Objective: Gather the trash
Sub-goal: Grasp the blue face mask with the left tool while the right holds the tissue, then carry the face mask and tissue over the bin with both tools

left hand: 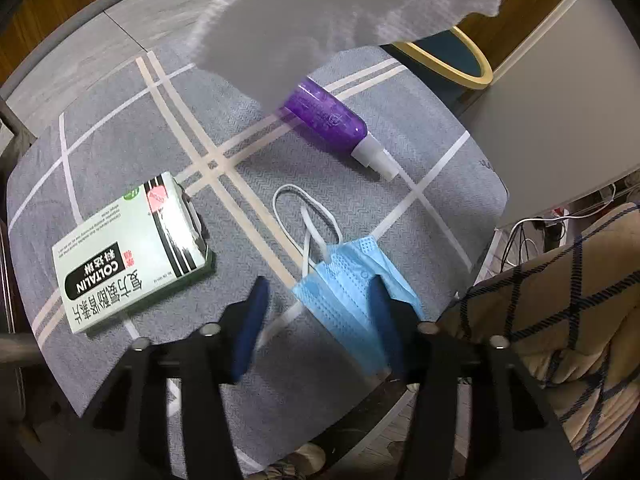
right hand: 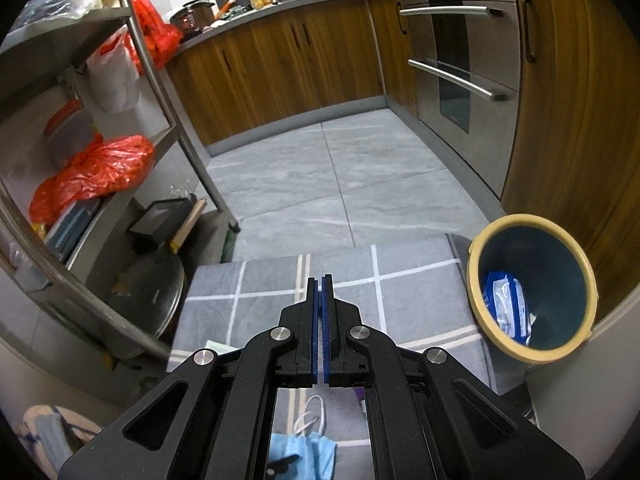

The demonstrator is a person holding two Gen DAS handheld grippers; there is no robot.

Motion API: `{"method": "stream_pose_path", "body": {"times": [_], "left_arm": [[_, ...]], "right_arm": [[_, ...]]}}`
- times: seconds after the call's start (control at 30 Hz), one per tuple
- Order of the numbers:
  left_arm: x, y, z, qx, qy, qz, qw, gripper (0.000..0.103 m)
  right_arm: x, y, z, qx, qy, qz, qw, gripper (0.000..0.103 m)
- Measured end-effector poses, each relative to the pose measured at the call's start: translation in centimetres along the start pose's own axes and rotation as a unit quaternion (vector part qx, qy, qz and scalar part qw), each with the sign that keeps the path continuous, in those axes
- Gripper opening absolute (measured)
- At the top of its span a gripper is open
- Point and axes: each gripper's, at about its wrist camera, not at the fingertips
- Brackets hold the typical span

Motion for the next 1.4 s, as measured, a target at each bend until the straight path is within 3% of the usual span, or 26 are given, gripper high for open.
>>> {"method": "stream_pose_path", "body": {"times": [0.03,0.07,0.27,0.53,0.9,1.1,1.4], "left_arm": [[0.1,-0.1,0.0,0.001,0.002,0.003,1.0000,0.034],[0.3,-0.1,0.0,0.003,0.004,0.007,1.0000,0.020],[1.3,-0.3,-0.8,0.027,-0.013,0.034,0.9990,0.005],[1.0,-1.5,-4.5,0.094,-0.030,0.035,0.9945,0.004],[1.3,-2.9,-10.3,0.192,-0.045,0.045,0.9793,0.004],[1.7,-3.7,-11.4,0.213,-0.039,0.047,0.9751,0.004],[2.5,-6.0,-11.8,0.215,-0.015,0.049,0.9753,0.004]], "right_arm": [[0.1,0.0,-0.1,0.001,-0.001,0.000,1.000,0.002],[0.1,0.0,-0.2,0.002,-0.002,0.000,1.000,0.002],[0.4,-0.1,-0.8,0.010,-0.004,0.000,1.000,0.002],[1.1,-0.7,-2.4,0.032,-0.006,0.009,0.999,0.002],[3.2,-2.4,-4.1,0.067,0.023,0.020,0.997,0.003],[5.3,-3.8,-3.4,0.072,0.048,0.038,0.996,0.002],[9.3,-5.1,-2.6,0.075,0.072,0.079,0.991,0.002]]}}
Point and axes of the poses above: each gripper's, at about its wrist camera, not at the fingertips, and z roughly the way its jaws point, x to its right, y to its underside, and after that the axes turned 2 degrees about -x, right-handed
